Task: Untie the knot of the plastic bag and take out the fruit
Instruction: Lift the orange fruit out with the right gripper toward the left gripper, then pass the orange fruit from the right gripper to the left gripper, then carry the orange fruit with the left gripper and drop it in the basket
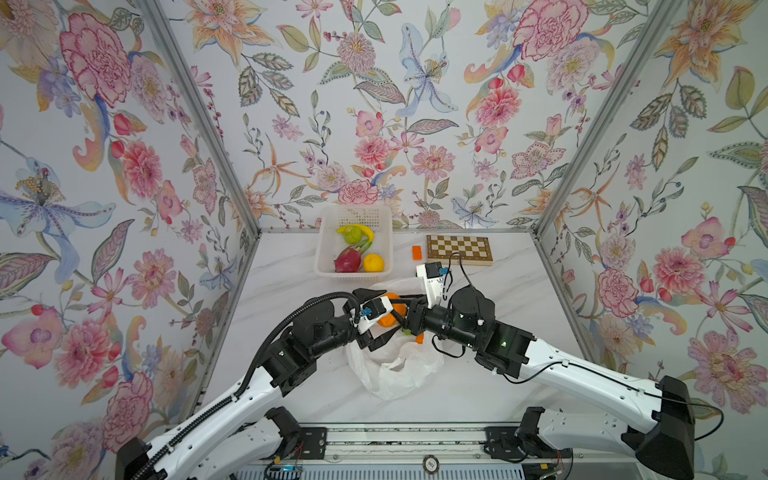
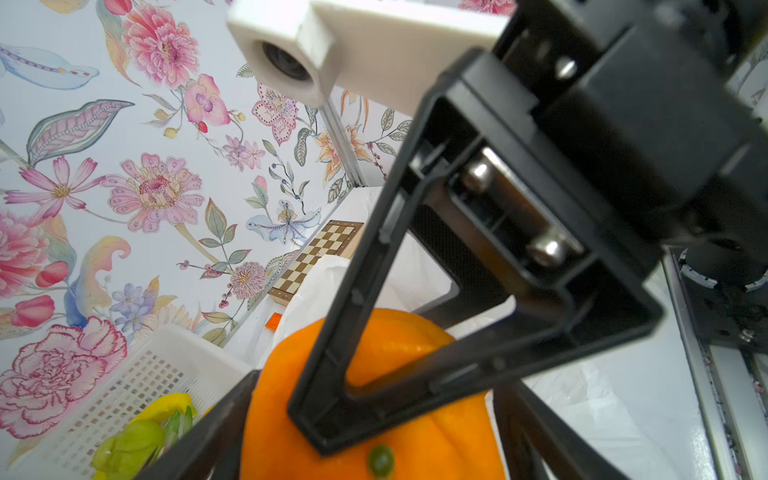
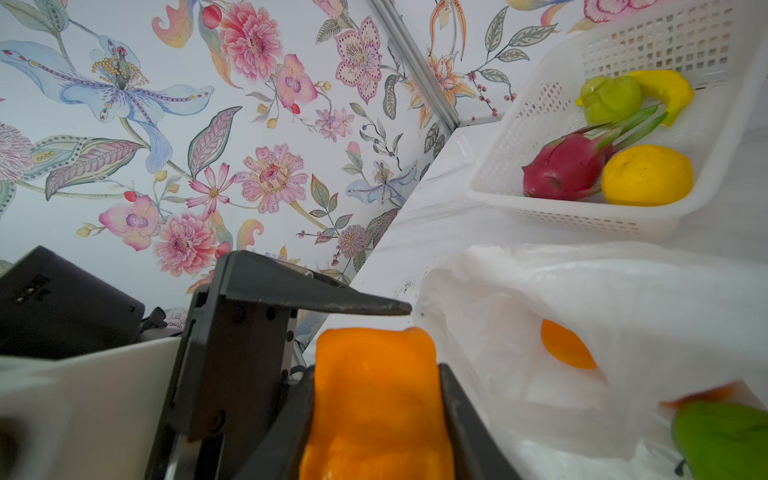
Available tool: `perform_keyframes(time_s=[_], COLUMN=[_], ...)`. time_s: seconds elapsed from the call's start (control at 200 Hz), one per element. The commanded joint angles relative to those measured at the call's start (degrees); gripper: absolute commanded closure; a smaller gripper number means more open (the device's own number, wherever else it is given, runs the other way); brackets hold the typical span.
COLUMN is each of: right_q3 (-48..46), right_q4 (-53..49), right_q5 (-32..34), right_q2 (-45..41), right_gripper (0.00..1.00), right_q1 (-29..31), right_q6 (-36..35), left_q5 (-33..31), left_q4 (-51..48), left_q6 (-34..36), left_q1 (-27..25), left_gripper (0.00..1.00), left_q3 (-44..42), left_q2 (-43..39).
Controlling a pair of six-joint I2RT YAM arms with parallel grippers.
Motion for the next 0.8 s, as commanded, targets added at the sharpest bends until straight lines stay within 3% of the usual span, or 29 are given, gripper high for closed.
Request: perform_keyframes(time_s=[0.0, 0.12, 0.225, 0.29, 0.415, 0.58, 0.796], right_q3=[1.28, 0.66, 0.63, 1.23, 1.92, 1.21, -0.56], right_q4=[1.86, 2.69, 3.60, 3.31, 2.62, 3.28, 4.64], right_q5=[-0.17, -0.07, 0.02, 0.11, 2.19, 4.96, 7.48], right_q2=[0.36, 0.47, 0.69, 0.80, 0.20, -1.11, -2.60], right_gripper=[0.65, 0.65, 0.62, 0.53, 0.26, 0.04, 0.01], right_q1=[0.59, 0.69, 0.68, 0.62, 0.65, 0.64, 0.60], right_q6=[0.42, 0.67, 0.63, 0.03, -0.78, -1.54, -1.47], left_q5=[-1.14, -5.19, -12.75, -16.39, -21.87, -25.39, -24.70], left_q4=[1.40, 1.98, 1.46, 0.69, 1.01, 1.31, 2.75], left_q6=[0.69, -0.80, -2.44, -3.31, -4.97, -7.29, -12.28], left_q1=[0.41, 0.44, 0.43, 0.44, 0.85, 4.78, 14.24], left_gripper=[0.25, 0.40, 0.50, 0.51, 0.54, 0.54, 0.53], left_q3=[0.42, -0.26, -0.46, -0.04, 0.88, 3.59, 8.44], left_q2=[-0.20, -1.08, -1.24, -1.45, -1.64, 0.69, 8.22])
